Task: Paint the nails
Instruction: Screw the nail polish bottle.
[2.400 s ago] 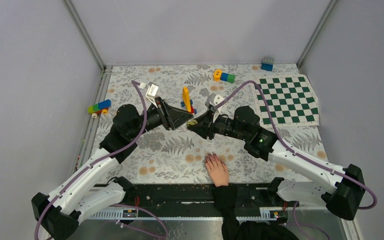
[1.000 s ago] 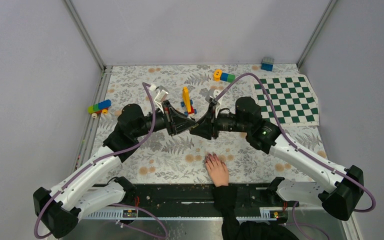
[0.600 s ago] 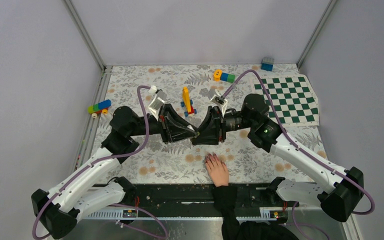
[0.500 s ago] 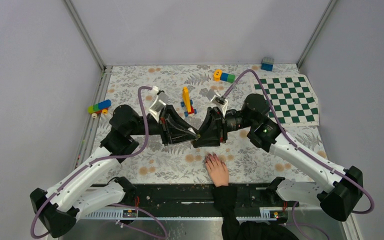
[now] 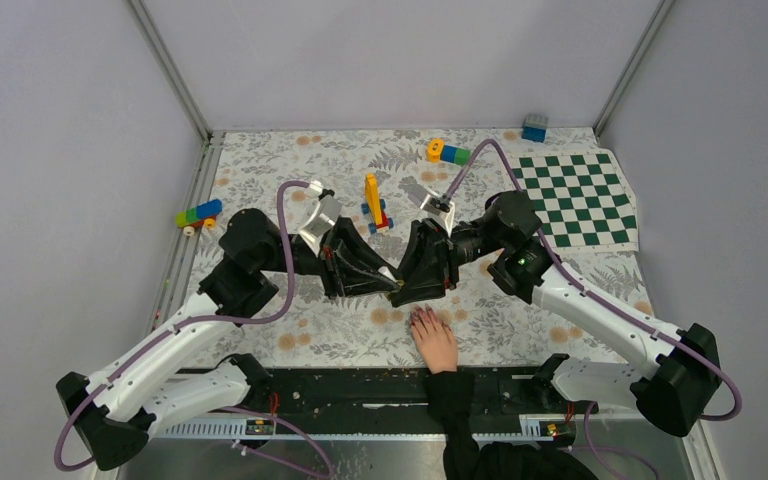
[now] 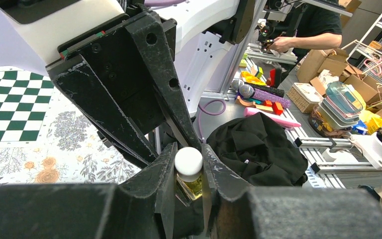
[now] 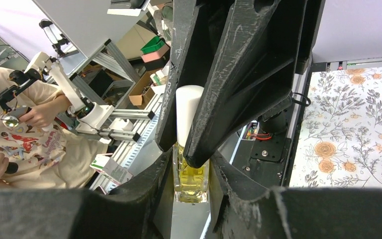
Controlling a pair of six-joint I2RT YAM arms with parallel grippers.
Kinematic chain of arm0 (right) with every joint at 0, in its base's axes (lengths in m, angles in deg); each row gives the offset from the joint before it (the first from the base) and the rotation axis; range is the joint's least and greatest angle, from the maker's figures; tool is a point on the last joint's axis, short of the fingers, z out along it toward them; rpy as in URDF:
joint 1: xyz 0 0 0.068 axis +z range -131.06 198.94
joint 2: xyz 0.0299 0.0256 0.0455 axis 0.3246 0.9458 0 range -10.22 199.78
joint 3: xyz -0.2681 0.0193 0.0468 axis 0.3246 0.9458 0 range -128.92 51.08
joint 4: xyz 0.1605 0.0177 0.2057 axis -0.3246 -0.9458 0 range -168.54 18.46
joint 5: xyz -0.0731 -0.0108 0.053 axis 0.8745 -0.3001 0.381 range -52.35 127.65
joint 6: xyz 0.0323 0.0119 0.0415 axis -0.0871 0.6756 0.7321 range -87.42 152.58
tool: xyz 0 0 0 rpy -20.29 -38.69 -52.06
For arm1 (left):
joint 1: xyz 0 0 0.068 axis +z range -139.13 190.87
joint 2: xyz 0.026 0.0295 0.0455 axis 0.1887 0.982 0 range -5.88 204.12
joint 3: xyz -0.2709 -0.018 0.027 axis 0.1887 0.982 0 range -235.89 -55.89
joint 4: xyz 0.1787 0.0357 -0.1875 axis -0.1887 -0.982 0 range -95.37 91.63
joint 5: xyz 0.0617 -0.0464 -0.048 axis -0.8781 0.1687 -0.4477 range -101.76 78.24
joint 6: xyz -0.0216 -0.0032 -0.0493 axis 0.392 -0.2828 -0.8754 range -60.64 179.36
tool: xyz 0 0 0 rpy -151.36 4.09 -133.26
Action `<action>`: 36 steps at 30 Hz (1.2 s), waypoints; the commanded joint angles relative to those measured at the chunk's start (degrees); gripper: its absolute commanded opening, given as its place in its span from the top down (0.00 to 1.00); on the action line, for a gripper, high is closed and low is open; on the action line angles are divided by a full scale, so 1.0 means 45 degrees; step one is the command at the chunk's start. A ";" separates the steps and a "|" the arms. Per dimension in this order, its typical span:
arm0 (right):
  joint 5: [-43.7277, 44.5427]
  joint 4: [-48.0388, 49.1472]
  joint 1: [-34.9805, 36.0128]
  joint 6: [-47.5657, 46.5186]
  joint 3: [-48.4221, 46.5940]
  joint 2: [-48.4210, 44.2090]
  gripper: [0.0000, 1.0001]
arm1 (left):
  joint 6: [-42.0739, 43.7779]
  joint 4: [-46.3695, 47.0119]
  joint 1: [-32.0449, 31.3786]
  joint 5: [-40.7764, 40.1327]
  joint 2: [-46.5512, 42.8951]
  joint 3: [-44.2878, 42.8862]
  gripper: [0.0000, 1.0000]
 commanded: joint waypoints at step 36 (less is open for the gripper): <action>0.2318 -0.3424 0.0274 -0.4410 -0.0672 -0.1298 1.00 | -0.0679 -0.0983 -0.0024 -0.3135 0.0007 0.0349 0.01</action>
